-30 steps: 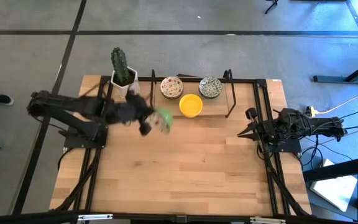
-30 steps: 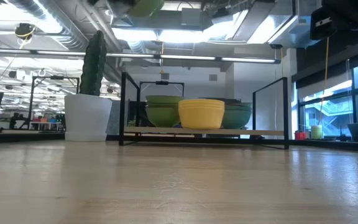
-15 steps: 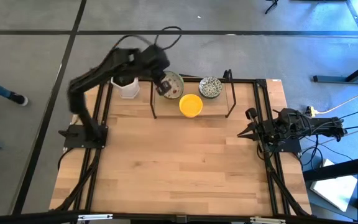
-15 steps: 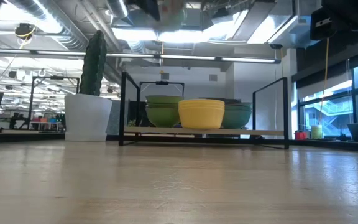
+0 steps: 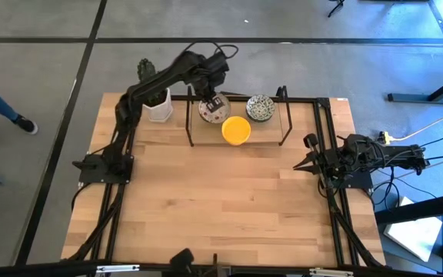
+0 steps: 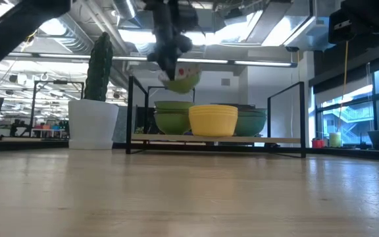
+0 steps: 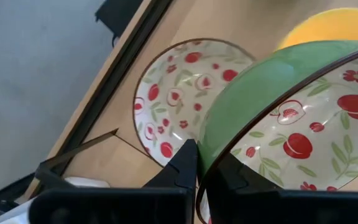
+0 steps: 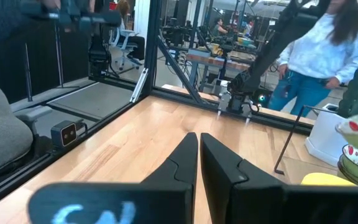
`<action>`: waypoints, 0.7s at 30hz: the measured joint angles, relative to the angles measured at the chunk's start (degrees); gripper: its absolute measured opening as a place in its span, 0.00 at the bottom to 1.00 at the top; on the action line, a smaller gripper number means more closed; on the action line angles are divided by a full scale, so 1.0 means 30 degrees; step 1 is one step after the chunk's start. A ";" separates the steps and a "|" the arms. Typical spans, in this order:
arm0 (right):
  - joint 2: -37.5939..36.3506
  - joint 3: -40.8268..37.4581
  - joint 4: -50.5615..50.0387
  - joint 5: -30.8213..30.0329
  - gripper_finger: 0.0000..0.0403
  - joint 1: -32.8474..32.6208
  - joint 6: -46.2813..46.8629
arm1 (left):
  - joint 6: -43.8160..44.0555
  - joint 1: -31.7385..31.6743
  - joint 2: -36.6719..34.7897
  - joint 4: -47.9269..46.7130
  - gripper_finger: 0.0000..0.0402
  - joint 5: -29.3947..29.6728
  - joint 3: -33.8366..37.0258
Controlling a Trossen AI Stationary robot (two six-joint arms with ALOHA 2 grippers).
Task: Pick & Place Mini bowls
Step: Stack the green bowl on top of the green bowls on the shelf
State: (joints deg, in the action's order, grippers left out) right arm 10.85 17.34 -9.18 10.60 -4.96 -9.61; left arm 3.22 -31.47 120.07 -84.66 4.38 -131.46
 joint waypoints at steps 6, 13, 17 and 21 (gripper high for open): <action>-0.0001 0.0000 0.0036 -0.0004 0.05 0.0004 -0.0017 | 0.0177 -0.0436 0.1011 -0.0307 0.02 -0.0134 0.0000; 0.0001 0.0000 0.0041 -0.0004 0.05 0.0004 0.0000 | 0.0389 -0.0436 0.1565 -0.0287 0.02 0.0200 -0.0007; 0.0001 -0.0004 0.0041 0.0003 0.05 0.0004 0.0010 | 0.0503 -0.0438 0.1894 -0.0278 0.02 0.0755 -0.0007; -0.0005 -0.0007 0.0048 0.0003 0.05 0.0004 0.0029 | 0.0529 -0.0758 0.1949 -0.0120 0.02 0.1012 -0.0007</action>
State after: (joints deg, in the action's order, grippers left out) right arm 10.83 17.32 -9.04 10.61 -4.95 -9.52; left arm 4.81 -33.74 125.92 -85.02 7.42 -131.48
